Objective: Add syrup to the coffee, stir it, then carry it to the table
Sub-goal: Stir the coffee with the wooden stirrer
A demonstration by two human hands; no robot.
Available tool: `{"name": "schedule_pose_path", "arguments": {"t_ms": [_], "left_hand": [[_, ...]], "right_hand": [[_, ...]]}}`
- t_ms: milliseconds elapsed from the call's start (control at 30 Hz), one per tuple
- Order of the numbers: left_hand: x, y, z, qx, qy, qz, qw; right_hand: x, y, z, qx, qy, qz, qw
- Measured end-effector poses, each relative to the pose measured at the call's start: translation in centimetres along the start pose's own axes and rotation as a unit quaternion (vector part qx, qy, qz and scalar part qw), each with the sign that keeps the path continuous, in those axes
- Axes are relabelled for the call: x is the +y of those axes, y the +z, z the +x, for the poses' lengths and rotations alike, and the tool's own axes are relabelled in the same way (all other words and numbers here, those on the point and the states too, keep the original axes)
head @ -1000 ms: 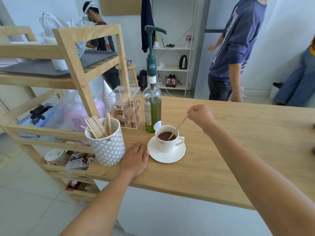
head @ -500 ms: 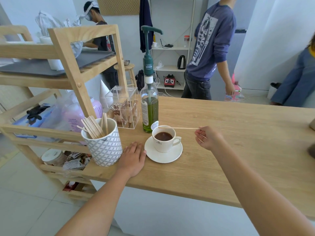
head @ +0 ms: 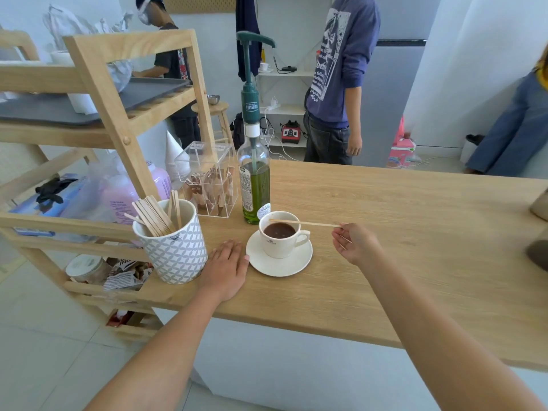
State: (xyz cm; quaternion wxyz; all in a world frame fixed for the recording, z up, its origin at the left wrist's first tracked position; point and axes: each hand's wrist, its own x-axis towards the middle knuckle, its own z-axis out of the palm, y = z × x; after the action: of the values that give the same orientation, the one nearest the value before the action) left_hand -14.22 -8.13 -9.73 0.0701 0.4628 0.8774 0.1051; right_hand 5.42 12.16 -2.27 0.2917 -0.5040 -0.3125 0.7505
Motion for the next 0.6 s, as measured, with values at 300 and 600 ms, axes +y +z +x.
{"name": "schedule_pose_path", "arguments": {"t_ms": [300,600], "left_hand": [[-0.1,-0.4,-0.1,-0.012,0.012,-0.032,0.999],[0.2,-0.4,-3.2,-0.023,0.088,0.003,0.996]], "right_hand": [[1.9,-0.3,-3.0,0.044,-0.049,0.068,0.995],[5.6,-1.6,-7.1,0.089,-0.062,0.130,0.986]]}}
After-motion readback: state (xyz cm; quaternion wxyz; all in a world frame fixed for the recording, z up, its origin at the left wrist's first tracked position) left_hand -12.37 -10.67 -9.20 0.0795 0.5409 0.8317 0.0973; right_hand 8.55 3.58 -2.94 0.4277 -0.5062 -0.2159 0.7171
